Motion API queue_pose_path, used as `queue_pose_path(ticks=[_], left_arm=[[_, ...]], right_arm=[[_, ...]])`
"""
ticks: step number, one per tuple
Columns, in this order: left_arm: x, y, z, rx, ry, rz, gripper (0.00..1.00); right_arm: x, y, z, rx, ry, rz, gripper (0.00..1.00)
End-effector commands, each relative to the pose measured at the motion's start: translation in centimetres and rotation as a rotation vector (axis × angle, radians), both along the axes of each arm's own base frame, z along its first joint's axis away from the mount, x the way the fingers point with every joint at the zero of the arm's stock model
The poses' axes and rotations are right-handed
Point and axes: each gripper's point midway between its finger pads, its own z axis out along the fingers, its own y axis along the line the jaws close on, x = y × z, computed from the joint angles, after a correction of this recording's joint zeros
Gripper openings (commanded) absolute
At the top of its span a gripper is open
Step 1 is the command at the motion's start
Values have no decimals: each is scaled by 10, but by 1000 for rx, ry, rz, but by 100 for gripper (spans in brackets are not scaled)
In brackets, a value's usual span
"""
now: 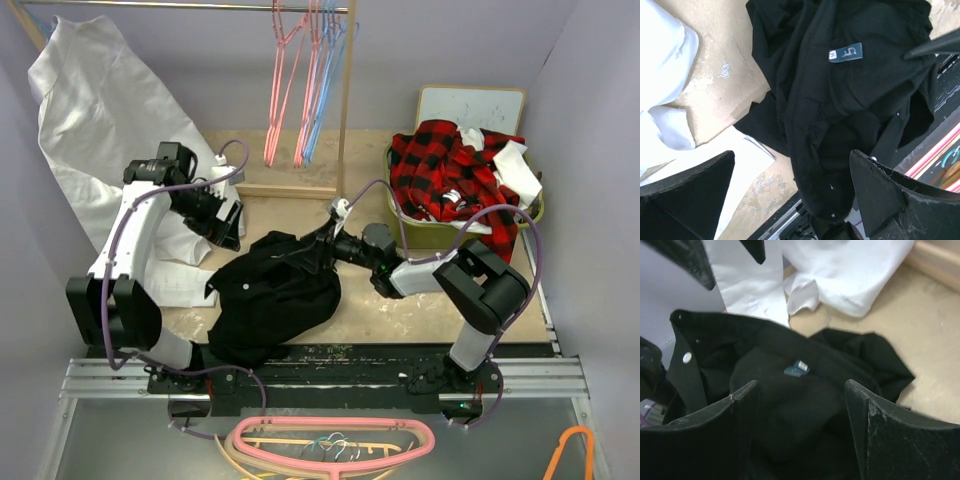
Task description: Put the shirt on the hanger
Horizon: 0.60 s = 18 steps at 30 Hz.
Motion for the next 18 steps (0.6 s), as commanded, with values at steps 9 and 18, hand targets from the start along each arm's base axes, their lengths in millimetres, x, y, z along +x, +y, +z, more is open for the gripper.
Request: queue_pose_path(ticks=[9, 18], left_arm=[[18, -9, -52, -42, 251, 54, 65], [2, -20, -69, -92, 339, 14, 55]], right_arm=[[-72, 13, -4, -15, 2, 158, 67], [-88, 0, -41, -70, 70, 147, 64]])
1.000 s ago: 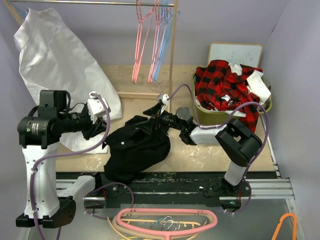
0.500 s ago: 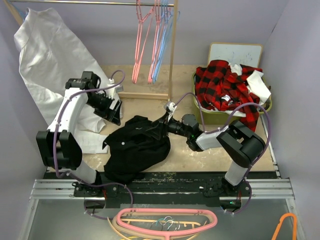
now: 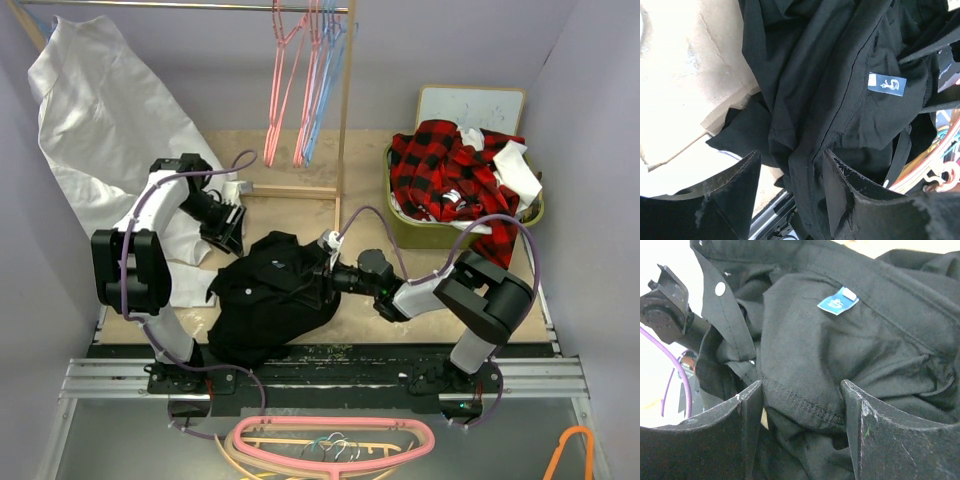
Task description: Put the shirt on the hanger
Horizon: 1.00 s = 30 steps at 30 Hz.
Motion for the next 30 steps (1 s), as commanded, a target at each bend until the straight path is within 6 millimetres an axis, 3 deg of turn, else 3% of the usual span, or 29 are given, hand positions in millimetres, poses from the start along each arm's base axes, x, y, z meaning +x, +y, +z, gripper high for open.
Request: queue_pose_path(ticks=[1, 6, 14, 16, 19, 21, 24, 30], left_arm=[[-10, -13, 2, -67, 19, -29, 54], [-17, -23, 9, -95, 5, -66, 51], [-33, -23, 1, -26, 40, -161, 49], [-40, -25, -2, -19, 66, -188, 39], [-45, -24, -4, -6, 75, -201, 4], [-44, -25, 2, -7, 53, -201, 0], [-38, -32, 35, -47, -56, -208, 0], [-37, -36, 124, -71, -372, -239, 0]], right_arm=[[-4, -2, 4, 20, -38, 1, 64], [-4, -2, 3, 15, -35, 2, 64], [-3, -2, 3, 14, -34, -3, 66], [-2, -2, 3, 11, -32, -6, 67], [-1, -2, 3, 11, -32, -11, 68], [0, -2, 5, 15, -35, -17, 69], [1, -2, 16, 37, -41, -27, 75], [8, -3, 100, 129, -147, -62, 96]])
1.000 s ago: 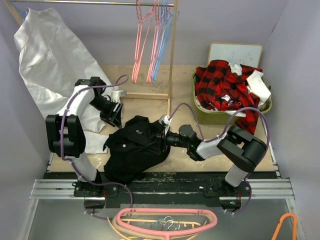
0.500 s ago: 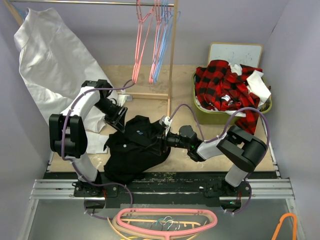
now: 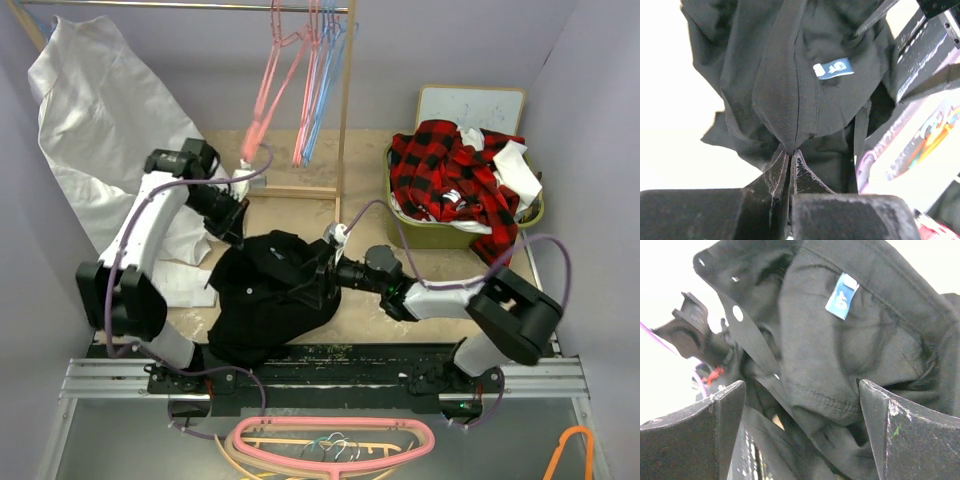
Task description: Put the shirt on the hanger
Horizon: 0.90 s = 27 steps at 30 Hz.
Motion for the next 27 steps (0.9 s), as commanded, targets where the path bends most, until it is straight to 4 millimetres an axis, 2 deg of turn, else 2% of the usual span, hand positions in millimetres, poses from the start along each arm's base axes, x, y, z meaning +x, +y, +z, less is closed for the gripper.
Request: queue_pose_path(ticks=[1, 3, 5, 8, 10, 15, 20, 27], left_arm=[[-9, -7, 90, -82, -308, -53, 0], [-14, -4, 108, -70, -383, -59, 0], [-18, 0, 114, -50, -408, -62, 0], [-24, 2, 116, -36, -408, -68, 0], [-29, 1, 119, -44, -409, -78, 0], [-40, -5, 133, -78, -444, -114, 0], [-44, -5, 139, -75, -476, -120, 1], [-45, -6, 137, -74, -466, -125, 1]], right_arm=[[15, 4, 98, 141, -169, -57, 99], [24, -4, 120, 165, -208, -114, 100], [37, -14, 134, 188, -230, -164, 100], [62, -31, 147, 238, -214, -198, 100], [76, -39, 148, 260, -209, -209, 100], [101, -24, 117, 174, -231, -188, 99], [101, -3, 90, 163, -212, -80, 97], [109, 8, 59, 120, -187, -49, 97]])
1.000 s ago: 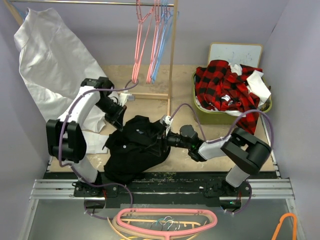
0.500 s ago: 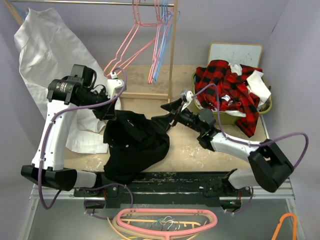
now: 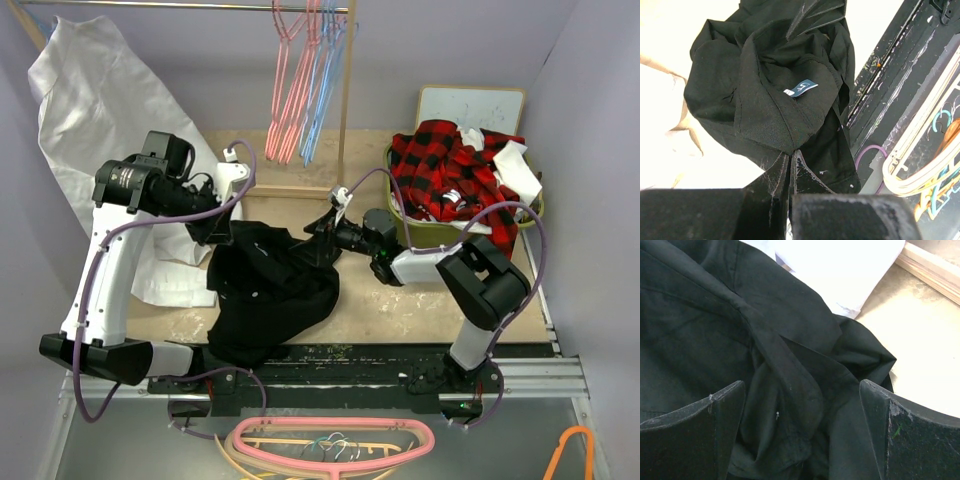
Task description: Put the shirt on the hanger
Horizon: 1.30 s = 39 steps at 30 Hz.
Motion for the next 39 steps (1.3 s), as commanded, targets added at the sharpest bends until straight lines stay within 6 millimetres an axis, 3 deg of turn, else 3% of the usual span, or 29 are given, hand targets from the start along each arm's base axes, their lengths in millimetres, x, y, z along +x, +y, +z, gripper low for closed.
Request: queue_pose_path(ticks=[1, 6, 9, 11, 13, 14, 17, 19, 21, 25, 28, 31, 34, 38, 39], left_arm=[[-5, -4, 13, -21, -51, -33, 1], [-3, -6, 13, -22, -47, -38, 1], [-3, -6, 12, -22, -45, -38, 1], [-3, -6, 12, -22, -42, -38, 1], [-3, -7, 12, -25, -40, -36, 1], [-3, -7, 12, -25, -38, -33, 1], [-4, -5, 16, -21, -52, -17, 1], [-2, -1, 23, -7, -83, 4, 0], [1, 3, 36, 1, -144, 26, 0], [1, 4, 79, -32, -291, 34, 0], [-2, 7, 116, -58, -416, 53, 0], [-8, 14, 148, -80, -537, 81, 0], [-12, 28, 179, -89, -660, 162, 0], [-18, 41, 221, -116, -822, 247, 0], [-20, 45, 239, -123, -891, 273, 0]], right_arm=[[4, 15, 25, 56, -116, 60, 96], [4, 24, 15, 50, -100, 90, 89], [-2, 30, 16, 57, -95, 125, 74], [-6, 32, 18, 65, -86, 147, 48], [-11, 30, 26, 82, -80, 153, 10], [-13, 28, 32, 95, -79, 146, 0], [-17, 14, 66, 141, -65, 73, 0], [-10, -1, 87, 112, -20, -58, 0], [-17, -14, 131, 69, -112, -168, 0], [-59, -18, 199, 69, -245, -233, 0], [-74, -22, 224, 117, -245, -226, 0], [-85, -16, 238, 116, -264, -214, 0], [-93, -15, 268, 151, -321, -239, 0], [-90, -28, 326, 236, -428, -325, 0], [-86, -30, 341, 240, -462, -351, 0]])
